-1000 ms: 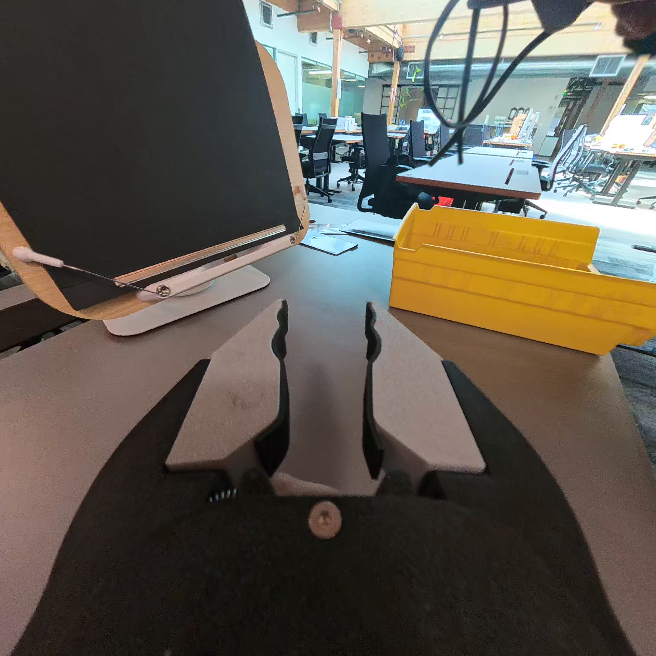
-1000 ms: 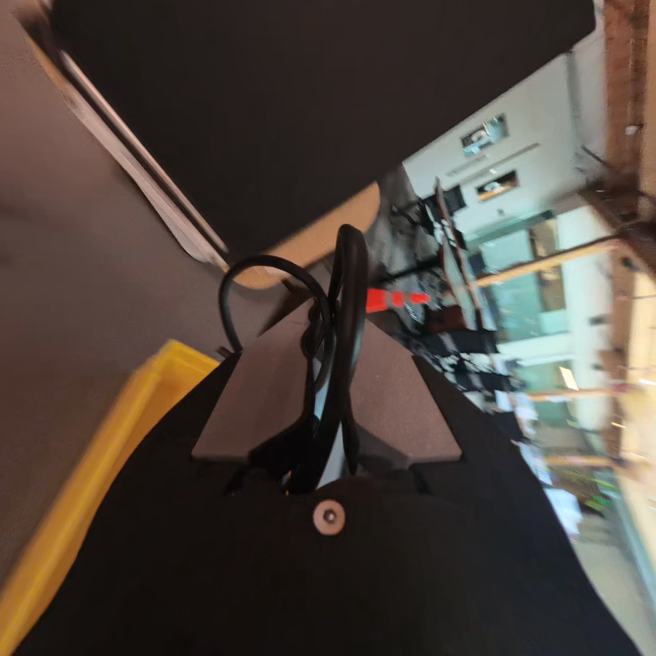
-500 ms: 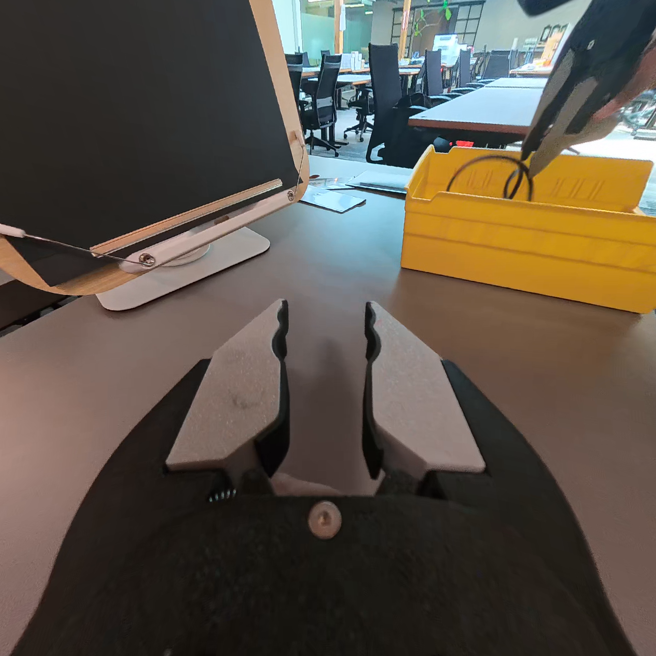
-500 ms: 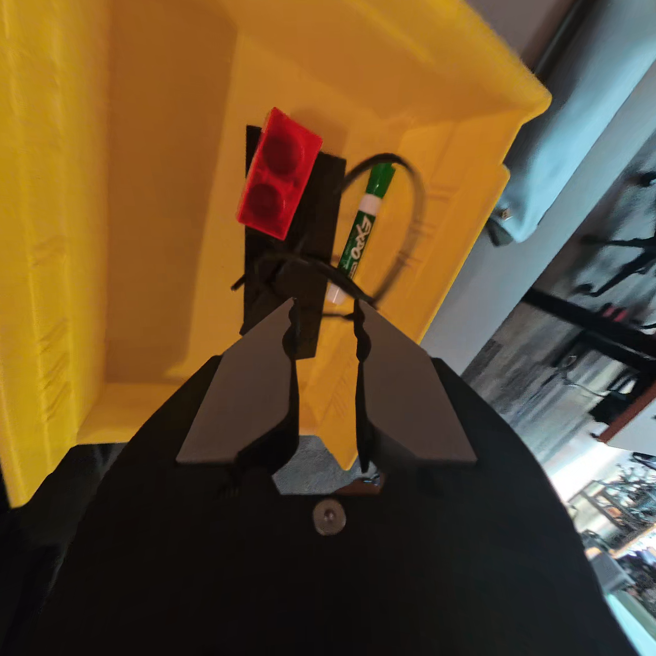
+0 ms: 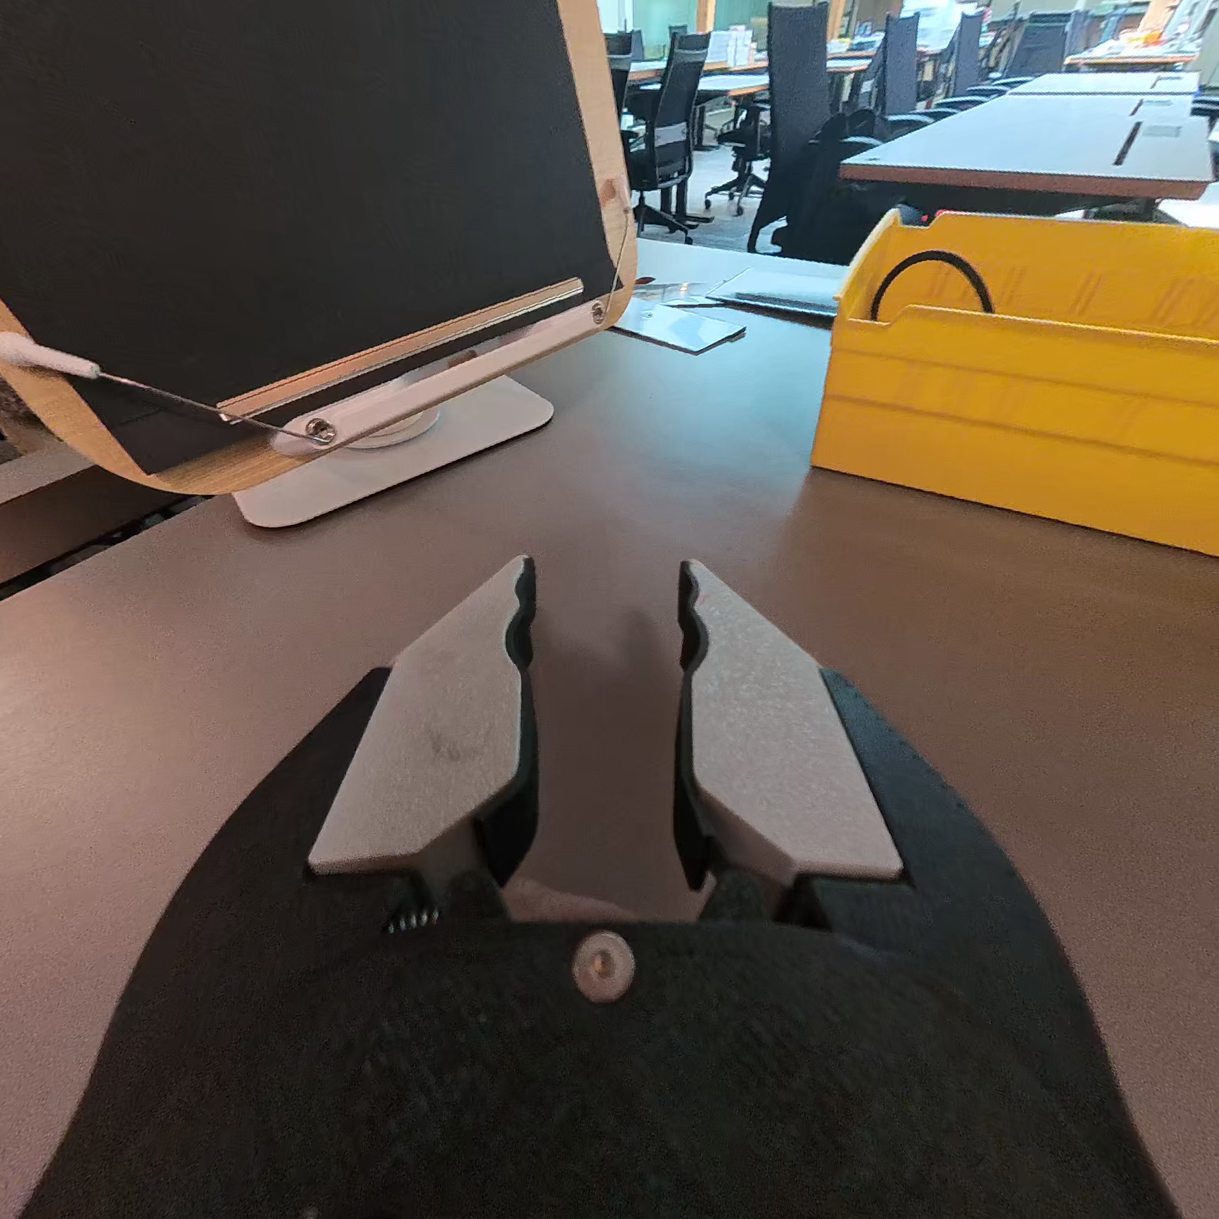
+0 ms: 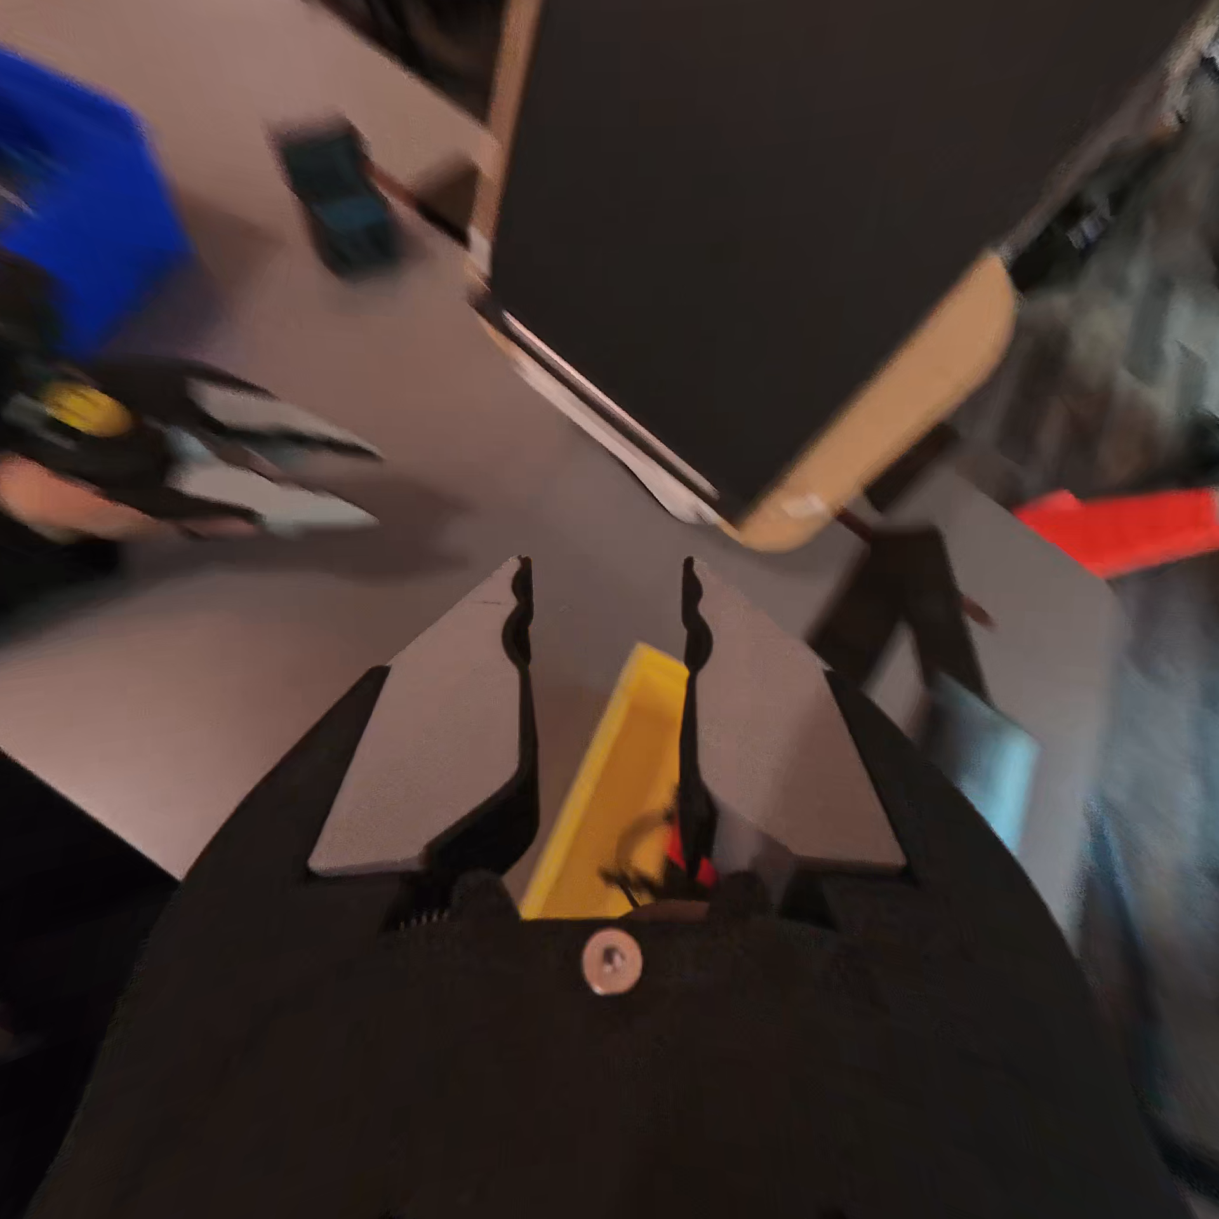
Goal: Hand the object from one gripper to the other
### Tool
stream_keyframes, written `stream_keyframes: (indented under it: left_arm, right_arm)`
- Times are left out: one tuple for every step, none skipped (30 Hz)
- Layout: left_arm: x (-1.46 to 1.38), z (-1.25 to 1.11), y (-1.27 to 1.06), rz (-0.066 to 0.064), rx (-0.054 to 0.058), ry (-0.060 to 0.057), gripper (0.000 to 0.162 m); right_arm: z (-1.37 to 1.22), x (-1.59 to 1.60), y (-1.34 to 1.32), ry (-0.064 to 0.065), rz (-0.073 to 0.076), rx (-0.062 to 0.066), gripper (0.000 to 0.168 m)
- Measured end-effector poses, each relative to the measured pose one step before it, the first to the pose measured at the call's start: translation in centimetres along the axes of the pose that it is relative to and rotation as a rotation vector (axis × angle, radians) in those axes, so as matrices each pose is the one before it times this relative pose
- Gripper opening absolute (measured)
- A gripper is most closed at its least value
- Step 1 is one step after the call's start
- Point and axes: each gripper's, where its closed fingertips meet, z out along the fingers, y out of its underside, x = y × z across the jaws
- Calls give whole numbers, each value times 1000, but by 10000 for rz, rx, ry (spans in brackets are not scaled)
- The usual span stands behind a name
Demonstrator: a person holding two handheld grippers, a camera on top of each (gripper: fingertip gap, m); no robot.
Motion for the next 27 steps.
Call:
stream_keyframes:
  left_arm:
    - [-255, 43, 94, 11, -18, -155, 42]
    - [-289, 8, 89, 7, -14, -164, 42]
    - [-312, -9, 74, -14, -5, -159, 42]
    - [-296, -17, 69, -27, -14, -121, 42]
    - [-310, -23, 86, -40, -25, -122, 42]
    - [-409, -17, 66, -61, -17, -170, 42]
    - [-452, -25, 67, -77, -16, -190, 42]
    - [-414, -3, 65, -80, -27, -155, 42]
    - [-364, -4, 63, -72, -27, -124, 43]
    - [-420, -7, 63, -69, -27, -173, 43]
    - [-403, 10, 55, -48, -26, -177, 43]
    - [-302, 31, 75, -19, -22, -127, 42]
    - [-232, 51, 100, 2, -40, -105, 42]
    - [-166, 72, 106, 48, -36, -86, 42]
    - [-133, 88, 82, 98, -5, -86, 41]
    - [-157, 106, 59, 91, -18, -120, 41]
    - [-104, 100, 63, 69, 6, -95, 41]
    - [18, 93, 90, 51, 10, -24, 41]
    - [135, 87, 183, 44, -57, 56, 41]
    - [131, 98, 153, 45, -71, 57, 41]
    - [96, 56, 44, 31, -1, 53, 41]
    - [69, 19, -37, -41, 53, 43, 41]
    - [36, 13, -34, -102, 32, 47, 41]
    - [16, 15, -17, -86, -10, 44, 41]
    - [-61, -1, -36, -38, 8, -16, 41]
    - [-29, -15, -55, 21, 31, -32, 40]
    - [-32, -10, -57, 74, 28, -50, 40]
  right_arm:
    - [816, -2183, -1236, -637, 141, 757, 43]
    - [1100, -2030, -820, -589, 77, 687, 46]
    - [1282, -1979, -608, -595, -54, 792, 47]
    - [1427, -1790, -246, -547, -73, 844, 46]
    - [1560, -977, 526, -188, 109, 592, 43]
    - [1629, -349, 1129, 12, 283, 350, 43]
    - [1655, -297, 1420, -122, 366, 284, 45]
    - [1608, -42, 1609, -169, 447, 212, 46]
    - [1528, 589, 1761, 32, 473, 127, 47]
    - [1415, 918, 1792, 126, 346, 69, 48]
    - [1288, 890, 1667, 60, 277, 56, 50]
    - [1079, 861, 1542, 65, 164, 23, 50]
    - [865, 809, 1352, 99, 3, 75, 50]
    - [611, 705, 1105, 143, -85, 35, 47]
    - [504, 365, 288, 126, 338, -282, 51]
    - [250, -921, -90, -637, 27, -184, 54]
    - [136, -327, 228, -181, -141, 43, 46]
    - [112, 457, 525, 350, 64, -10, 46]
    - [165, -68, 481, -22, 119, -124, 54]
    - [110, -408, 240, -259, 49, -89, 53]
    - [42, -93, -109, -45, -8, 102, 52]
    - [-21, 97, -356, 67, -13, 280, 54]
    - [30, -53, -332, -77, 75, 249, 55]
    - [82, -190, -136, -215, 127, 95, 57]
    - [84, -159, -37, -167, 47, 24, 59]
    - [59, -67, 8, -80, -7, 4, 60]
    - [-8, -102, -96, -75, -31, 46, 62]
